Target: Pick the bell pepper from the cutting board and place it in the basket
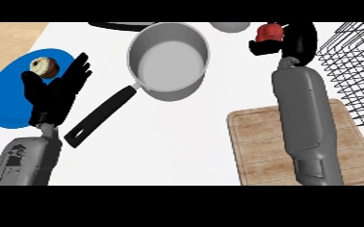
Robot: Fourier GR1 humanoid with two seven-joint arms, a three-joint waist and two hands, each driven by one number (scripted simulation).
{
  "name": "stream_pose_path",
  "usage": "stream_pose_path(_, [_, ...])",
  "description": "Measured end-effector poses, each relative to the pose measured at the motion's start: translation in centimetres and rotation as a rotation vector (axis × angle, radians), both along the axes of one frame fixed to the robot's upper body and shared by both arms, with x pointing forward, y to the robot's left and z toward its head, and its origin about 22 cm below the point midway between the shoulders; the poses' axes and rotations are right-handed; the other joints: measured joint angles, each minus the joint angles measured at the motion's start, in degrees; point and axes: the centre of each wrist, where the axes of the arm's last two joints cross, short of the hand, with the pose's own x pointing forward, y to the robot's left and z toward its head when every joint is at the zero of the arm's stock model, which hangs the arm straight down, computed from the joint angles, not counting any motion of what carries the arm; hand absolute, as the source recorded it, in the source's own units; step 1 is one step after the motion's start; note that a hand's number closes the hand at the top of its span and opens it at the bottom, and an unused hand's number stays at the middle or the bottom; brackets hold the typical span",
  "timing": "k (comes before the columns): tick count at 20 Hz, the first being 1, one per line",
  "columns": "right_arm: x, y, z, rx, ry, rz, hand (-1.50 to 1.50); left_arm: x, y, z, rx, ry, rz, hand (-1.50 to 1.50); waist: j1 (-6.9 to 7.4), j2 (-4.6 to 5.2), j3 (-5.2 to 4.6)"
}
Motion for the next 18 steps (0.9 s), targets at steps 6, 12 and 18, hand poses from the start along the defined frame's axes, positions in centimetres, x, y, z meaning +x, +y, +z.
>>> stream_pose_path(6, [2.2,4.8,5.6,0.005,-0.161,-0.253,1.50,0.7,-0.7,0.5,0.006,-0.009,-0.018,0.00,0.41,0.26,-0.20])
stream_pose_path(12, [4.0,7.5,10.1,-0.083,-0.193,-0.397,1.50,0.6,-0.2,0.3,0.012,-0.005,0.002,0.00,-0.57,0.19,-0.19])
stream_pose_path(18, [5.3,6.8,13.9,-0.172,-0.222,-0.483,1.50,0.5,0.2,0.1,0.010,-0.007,0.006,0.00,-1.10,0.43,-0.12])
